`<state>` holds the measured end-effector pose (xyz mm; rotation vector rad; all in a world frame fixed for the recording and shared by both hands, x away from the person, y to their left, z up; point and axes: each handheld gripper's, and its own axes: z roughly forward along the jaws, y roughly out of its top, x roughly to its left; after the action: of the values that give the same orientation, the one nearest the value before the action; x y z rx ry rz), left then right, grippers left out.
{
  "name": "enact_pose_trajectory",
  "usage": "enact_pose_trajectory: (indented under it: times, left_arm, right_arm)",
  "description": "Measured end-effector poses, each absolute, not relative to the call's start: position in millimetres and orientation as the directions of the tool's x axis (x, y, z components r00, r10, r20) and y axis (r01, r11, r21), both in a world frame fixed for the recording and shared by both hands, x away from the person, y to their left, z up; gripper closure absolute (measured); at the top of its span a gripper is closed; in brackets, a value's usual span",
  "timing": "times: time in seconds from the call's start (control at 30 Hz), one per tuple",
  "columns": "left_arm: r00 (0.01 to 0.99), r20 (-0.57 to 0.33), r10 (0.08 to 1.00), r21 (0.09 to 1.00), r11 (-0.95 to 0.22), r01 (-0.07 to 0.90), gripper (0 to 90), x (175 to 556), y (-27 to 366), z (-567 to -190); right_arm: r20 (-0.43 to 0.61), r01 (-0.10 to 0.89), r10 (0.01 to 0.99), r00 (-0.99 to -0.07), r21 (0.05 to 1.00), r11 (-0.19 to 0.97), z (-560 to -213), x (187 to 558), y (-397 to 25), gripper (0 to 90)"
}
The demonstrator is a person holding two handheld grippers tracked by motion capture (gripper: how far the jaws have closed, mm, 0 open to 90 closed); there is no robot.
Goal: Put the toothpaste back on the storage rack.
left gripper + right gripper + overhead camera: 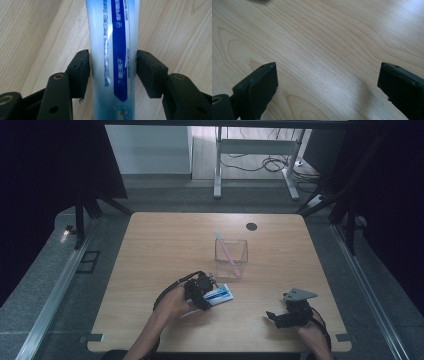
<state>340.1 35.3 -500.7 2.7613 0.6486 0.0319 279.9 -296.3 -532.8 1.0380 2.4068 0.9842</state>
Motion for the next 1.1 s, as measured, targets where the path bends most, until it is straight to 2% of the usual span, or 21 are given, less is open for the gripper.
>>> enact_pose_trajectory:
  times: [0.27,0.43,0.6,1.1]
  left_arm:
    - [0.89,-0.063,0.452,0.296,-0.843,0.449,49.0,342.7,31.5,-504.0]
    - [0.883,-0.069,0.465,0.309,-0.831,0.462,62.0,341.4,34.2,-499.1]
    - [0.873,-0.093,0.479,0.328,-0.813,0.481,68.8,342.1,38.9,-495.8]
    - [0.873,-0.1,0.476,0.419,-0.776,0.471,71.4,337.9,45.7,-468.1]
  right_arm:
    - [-0.036,0.497,0.736,-0.676,0.715,0.492,-532.3,279.6,-296.0,2.9]
    - [-0.037,0.498,0.736,-0.676,0.713,0.494,-532.6,279.6,-295.5,2.8]
    - [-0.037,0.497,0.737,-0.675,0.716,0.491,-532.4,279.6,-295.8,2.9]
    - [-0.032,0.501,0.737,-0.675,0.713,0.49,-533.3,280.1,-296.2,2.8]
